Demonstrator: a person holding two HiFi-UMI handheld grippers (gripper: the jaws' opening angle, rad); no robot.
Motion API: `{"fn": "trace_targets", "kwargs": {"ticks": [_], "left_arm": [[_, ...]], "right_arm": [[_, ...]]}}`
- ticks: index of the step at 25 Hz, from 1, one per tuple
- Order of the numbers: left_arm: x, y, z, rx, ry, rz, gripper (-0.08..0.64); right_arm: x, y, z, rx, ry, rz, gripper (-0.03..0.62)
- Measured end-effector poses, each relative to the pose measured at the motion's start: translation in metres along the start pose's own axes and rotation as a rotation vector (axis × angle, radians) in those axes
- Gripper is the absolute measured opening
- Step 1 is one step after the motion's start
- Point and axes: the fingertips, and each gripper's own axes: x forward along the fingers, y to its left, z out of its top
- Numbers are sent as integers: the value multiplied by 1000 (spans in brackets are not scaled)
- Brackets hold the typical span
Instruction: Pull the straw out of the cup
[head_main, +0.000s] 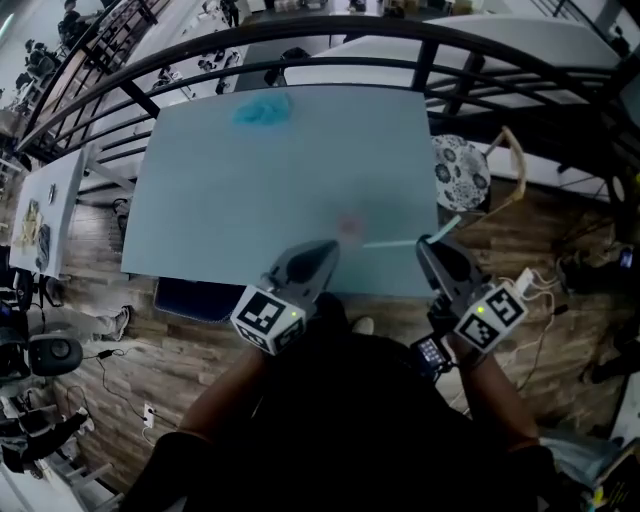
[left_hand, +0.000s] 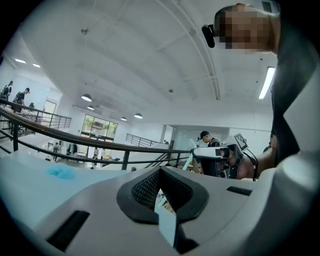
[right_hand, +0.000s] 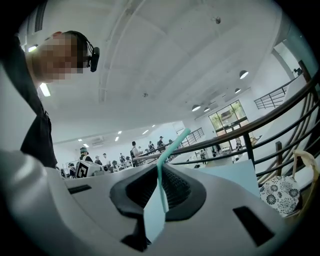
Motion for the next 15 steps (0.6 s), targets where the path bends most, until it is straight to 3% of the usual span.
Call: {"fn": "trace_targets", "kwargs": {"ticks": [5, 15], "left_arm": [[-19, 2, 3, 14, 5, 5, 11], [-49, 3, 8, 24, 24, -85, 11]], "right_arm": [[-3, 19, -1, -17, -2, 15, 40], [12, 55, -6, -36, -11, -22, 40]]}}
